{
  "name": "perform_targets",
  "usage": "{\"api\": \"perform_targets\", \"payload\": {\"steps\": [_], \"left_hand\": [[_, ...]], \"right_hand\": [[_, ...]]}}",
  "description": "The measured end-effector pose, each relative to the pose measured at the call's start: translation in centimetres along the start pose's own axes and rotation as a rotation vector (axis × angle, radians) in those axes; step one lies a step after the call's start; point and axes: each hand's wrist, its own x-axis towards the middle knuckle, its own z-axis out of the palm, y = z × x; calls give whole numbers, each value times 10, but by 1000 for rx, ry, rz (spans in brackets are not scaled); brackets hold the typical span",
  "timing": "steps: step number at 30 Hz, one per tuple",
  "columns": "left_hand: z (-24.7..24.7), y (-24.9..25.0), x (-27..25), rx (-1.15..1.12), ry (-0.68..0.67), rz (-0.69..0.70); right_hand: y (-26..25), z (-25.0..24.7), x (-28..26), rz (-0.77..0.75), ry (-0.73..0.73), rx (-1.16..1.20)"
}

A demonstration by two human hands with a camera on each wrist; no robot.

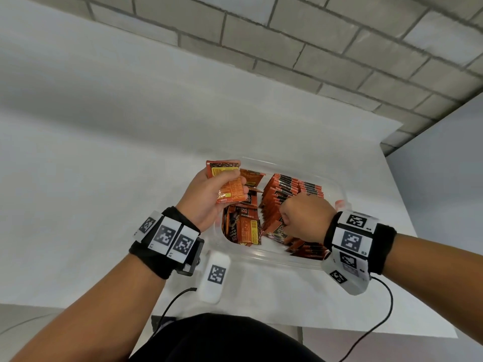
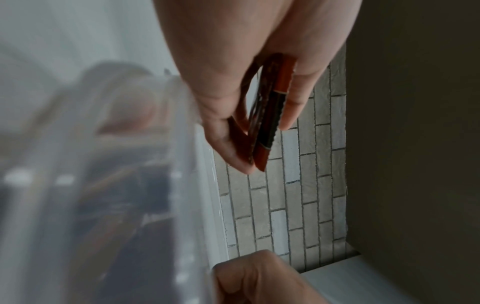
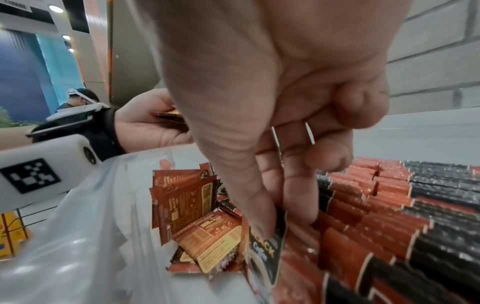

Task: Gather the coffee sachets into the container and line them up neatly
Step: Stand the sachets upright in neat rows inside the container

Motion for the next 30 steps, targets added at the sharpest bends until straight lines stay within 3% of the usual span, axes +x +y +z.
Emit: {"api": "perform_targets", "payload": {"steps": [30], "left_hand": [[-2, 0, -1, -24, -6, -3]], "right_hand": [[-4, -2, 3, -80, -100, -14]]}}
